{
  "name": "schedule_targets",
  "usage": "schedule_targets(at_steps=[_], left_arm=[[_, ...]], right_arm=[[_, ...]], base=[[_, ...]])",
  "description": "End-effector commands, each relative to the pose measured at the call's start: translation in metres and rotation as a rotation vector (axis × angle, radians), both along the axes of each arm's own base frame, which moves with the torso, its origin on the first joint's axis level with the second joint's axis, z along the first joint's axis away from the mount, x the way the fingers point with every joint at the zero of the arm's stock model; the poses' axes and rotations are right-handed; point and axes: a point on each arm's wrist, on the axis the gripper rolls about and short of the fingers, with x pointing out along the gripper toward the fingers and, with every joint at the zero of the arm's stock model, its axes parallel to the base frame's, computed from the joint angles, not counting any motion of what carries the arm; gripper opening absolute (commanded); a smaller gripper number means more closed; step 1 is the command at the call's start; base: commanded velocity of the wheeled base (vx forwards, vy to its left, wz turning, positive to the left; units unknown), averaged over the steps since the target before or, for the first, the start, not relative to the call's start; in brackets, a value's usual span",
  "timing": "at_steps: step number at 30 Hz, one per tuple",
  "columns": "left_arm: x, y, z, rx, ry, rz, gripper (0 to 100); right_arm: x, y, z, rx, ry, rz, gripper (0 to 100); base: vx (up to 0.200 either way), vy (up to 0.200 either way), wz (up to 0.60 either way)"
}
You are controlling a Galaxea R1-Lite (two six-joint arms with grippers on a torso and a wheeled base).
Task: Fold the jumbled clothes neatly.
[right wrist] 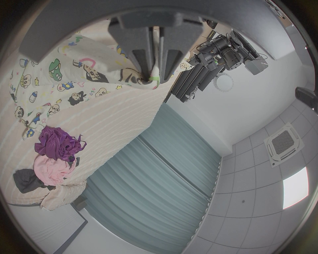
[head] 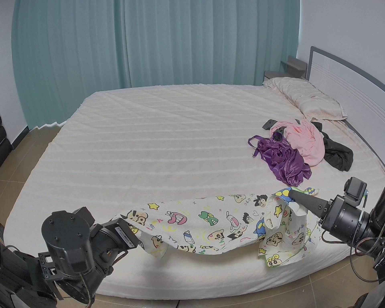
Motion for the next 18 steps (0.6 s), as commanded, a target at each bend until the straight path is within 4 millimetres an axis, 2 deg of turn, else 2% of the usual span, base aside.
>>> schedule_targets(at_steps=[1,2,11,13,16,18], left_arm=[[-0.006,0.003,0.011,-0.027,-0.034,-0.015,0],[-0.010,0.004,0.014,-0.033,-0.046,-0.027,0],[-0.023,0.013,0.033,-0.054,-0.113,-0.058,0],[-0.033,0.020,0.044,-0.069,-0.160,-0.074,0],[-0.038,0.025,0.052,-0.066,-0.193,-0.078,0],[-0.049,0.039,0.074,-0.075,-0.290,-0.078,0]], right_arm=[[-0.009,-0.006,0.010,0.017,-0.055,0.002,0],[-0.012,-0.008,0.012,0.001,-0.082,0.001,0],[-0.032,-0.021,0.018,-0.078,-0.226,-0.002,0],[-0.041,-0.026,0.023,-0.099,-0.294,-0.005,0],[-0.047,-0.028,0.028,-0.080,-0.330,0.002,0],[-0.057,-0.031,0.046,-0.025,-0.416,0.048,0]], base=[[-0.200,0.000,0.00],[-0.200,0.000,0.00],[0.000,0.000,0.00],[0.000,0.000,0.00],[0.000,0.000,0.00],[0.000,0.000,0.00]])
